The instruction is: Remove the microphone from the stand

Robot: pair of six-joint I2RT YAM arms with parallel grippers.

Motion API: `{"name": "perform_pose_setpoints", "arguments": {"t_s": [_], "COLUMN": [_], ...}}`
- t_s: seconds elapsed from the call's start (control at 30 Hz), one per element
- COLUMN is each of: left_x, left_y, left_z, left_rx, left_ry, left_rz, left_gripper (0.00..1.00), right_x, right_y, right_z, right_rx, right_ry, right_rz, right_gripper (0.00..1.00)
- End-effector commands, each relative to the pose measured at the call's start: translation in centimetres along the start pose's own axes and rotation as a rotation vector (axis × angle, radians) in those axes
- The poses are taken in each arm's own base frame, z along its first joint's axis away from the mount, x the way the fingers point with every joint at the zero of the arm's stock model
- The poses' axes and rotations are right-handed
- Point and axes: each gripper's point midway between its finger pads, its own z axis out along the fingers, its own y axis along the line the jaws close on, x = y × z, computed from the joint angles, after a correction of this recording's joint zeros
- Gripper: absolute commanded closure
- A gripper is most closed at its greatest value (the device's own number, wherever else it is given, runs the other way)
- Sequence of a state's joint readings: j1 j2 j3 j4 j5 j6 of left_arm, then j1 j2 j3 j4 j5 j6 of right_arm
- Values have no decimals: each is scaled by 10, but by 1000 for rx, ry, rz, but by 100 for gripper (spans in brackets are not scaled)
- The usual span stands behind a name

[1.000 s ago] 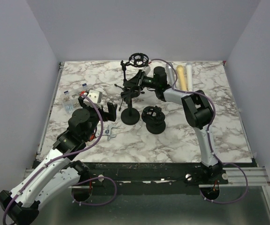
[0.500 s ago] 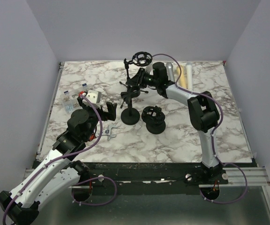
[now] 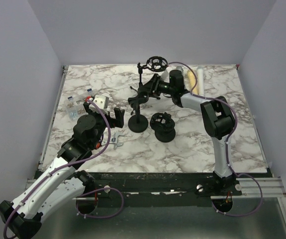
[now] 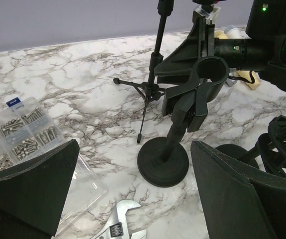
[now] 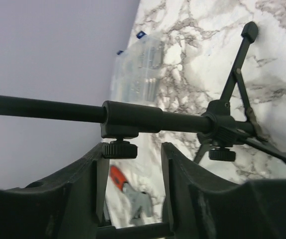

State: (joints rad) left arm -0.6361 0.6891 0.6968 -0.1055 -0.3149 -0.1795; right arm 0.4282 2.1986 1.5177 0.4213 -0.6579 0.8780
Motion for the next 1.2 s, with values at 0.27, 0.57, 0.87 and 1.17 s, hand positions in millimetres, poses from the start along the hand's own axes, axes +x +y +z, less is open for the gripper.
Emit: {"name": "perform_pose_setpoints", "arguments": {"t_s": [0.27,0.57,0.87,1.17], "left_x": [-6,-9,-10,-9], "left_y": [-1,-3,-3,-3], "left_z": [0,-2,-3,-2], "left_rx": [11,22,24,23], "left_ry": [-22,-29,-33,-30], "left_rz": [-6,-12,-13,-12], "left_gripper": [1,1,1,2], "right_x": [5,-2,-2,-5], "right_y": [27,26,10,3], "right_z": [-29,-24,-16,-9], "right_rx": [-259,-280,-247,-237], "right_ry": [-1,-13,-26,-30], "right_rz": [322,442,473,479], "right_gripper": [37,39,52,59]}}
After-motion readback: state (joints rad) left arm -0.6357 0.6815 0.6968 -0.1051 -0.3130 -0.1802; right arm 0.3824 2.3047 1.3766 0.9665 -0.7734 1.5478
